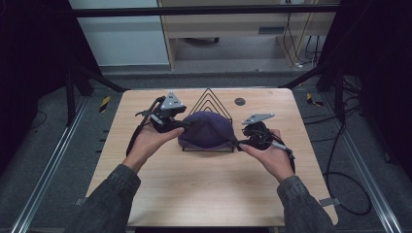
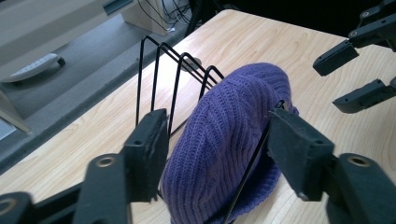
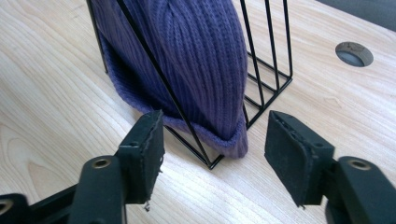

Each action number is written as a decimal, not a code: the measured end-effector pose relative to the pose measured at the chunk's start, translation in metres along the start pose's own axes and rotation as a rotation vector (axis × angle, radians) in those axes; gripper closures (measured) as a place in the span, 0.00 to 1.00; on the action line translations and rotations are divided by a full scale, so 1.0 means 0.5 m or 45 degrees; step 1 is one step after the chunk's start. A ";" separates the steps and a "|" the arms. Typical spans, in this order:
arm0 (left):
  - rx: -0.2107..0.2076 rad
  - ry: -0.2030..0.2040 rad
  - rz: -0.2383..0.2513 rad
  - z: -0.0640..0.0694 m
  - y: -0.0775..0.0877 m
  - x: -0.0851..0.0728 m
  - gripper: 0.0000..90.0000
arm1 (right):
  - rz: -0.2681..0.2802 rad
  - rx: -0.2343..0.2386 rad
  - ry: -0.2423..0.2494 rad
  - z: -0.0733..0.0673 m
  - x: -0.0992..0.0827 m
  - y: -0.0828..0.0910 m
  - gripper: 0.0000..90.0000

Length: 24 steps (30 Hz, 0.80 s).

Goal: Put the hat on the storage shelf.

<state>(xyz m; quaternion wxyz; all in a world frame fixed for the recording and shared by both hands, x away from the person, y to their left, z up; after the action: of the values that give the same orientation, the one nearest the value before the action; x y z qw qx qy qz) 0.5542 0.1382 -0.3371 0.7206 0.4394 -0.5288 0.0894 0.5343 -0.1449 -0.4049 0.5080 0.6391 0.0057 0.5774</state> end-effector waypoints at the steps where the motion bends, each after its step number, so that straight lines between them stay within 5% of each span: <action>1: 0.000 0.004 -0.001 0.003 0.000 -0.001 0.36 | 0.005 -0.004 -0.003 -0.002 0.002 0.001 0.39; 8: -0.014 0.031 -0.031 0.024 0.008 -0.014 0.17 | 0.056 -0.029 -0.012 -0.011 0.026 0.014 0.26; 15: -0.017 0.035 -0.054 0.044 0.014 -0.028 0.11 | 0.119 -0.051 -0.003 -0.029 0.047 0.029 0.11; 24: -0.025 0.045 -0.063 0.061 0.040 -0.055 0.06 | 0.202 -0.052 0.033 -0.047 0.054 0.074 0.07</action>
<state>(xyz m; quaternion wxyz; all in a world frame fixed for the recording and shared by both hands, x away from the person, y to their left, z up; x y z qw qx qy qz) 0.5098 0.1375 -0.3478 0.7361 0.4436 -0.5058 0.0744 0.5044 -0.1314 -0.3653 0.4737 0.6195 -0.0502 0.6240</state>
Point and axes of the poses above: each handheld gripper's, and its own axes: y roughly backward along the jaws, x roughly out of its top, z roughly to its right, the point moved 1 cm from there along -y, roughly forward along the jaws, and after that the axes turned 14 degrees about y, right-handed, at the moved point
